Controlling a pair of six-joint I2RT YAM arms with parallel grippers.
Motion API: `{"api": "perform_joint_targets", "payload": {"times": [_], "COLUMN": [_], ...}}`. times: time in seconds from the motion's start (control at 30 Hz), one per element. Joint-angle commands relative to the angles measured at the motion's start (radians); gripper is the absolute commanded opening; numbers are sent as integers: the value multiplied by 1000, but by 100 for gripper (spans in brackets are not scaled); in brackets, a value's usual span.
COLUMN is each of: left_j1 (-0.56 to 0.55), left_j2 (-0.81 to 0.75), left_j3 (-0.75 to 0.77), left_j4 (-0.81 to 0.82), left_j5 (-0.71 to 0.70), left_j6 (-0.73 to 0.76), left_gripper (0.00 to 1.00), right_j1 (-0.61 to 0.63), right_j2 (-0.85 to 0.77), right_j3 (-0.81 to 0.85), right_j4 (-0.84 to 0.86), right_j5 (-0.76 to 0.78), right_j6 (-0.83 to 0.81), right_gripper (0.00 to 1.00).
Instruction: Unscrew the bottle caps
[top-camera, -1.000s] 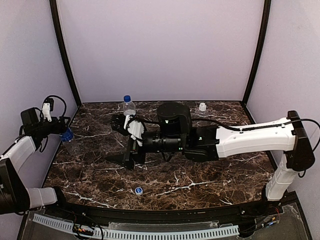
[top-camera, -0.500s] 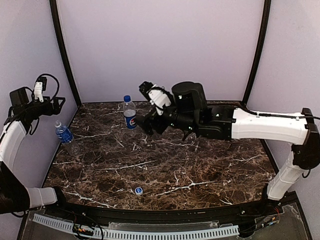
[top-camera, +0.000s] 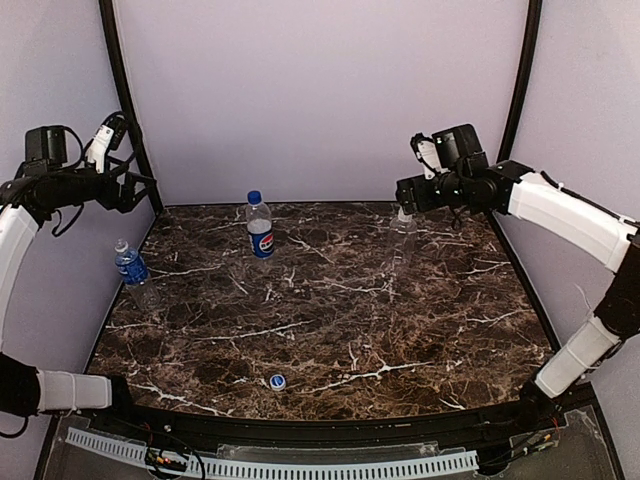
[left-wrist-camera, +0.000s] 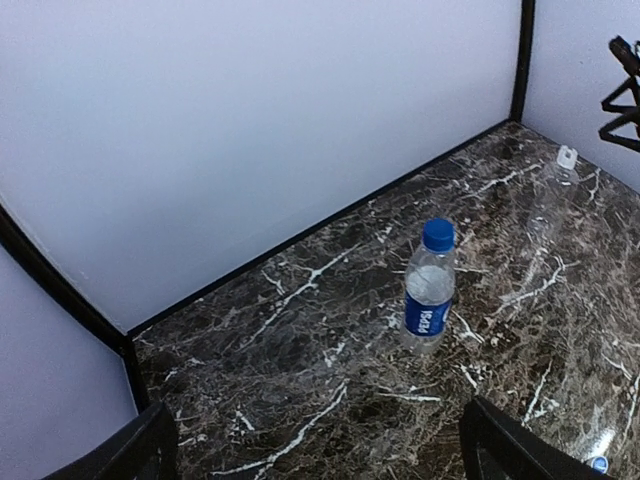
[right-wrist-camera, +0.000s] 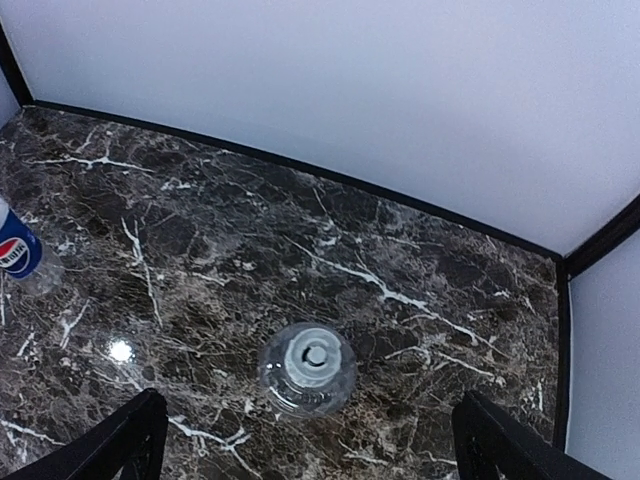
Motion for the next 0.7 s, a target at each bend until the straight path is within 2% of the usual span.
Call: {"api": "perform_joint_targets", "payload": {"times": [0.0,0.13,0.23,0.37,0.5,0.67], "left_j1": [-153,-314,-392,-418,-454,-481], "left_j2": [32,38,9,-3,-2,16], "left_j3": [55,-10,-119,-216,-276,-317], "left_j4": [-265,-262,-104,51,166,237], "left_j5": [-74,-106,-52,38,54,62], "left_j6": [173,210,131,6,-40,-54], "left_gripper": [99,99,99,99,99,99], "right_j1": [-87,-123,-125,-126,-126,-127], "right_j2": [63,146,228,290,317,343], "right_j3": [51,107,184,238,249,257], "right_j4": [-119,-157,-197,-236,-256,-252], "right_j5": [-149,-223,-249,-235,-193,-197], "right_j6": [25,9,-18,-46,-48,-57], "right_gripper": [99,94,86,77,67,65]}}
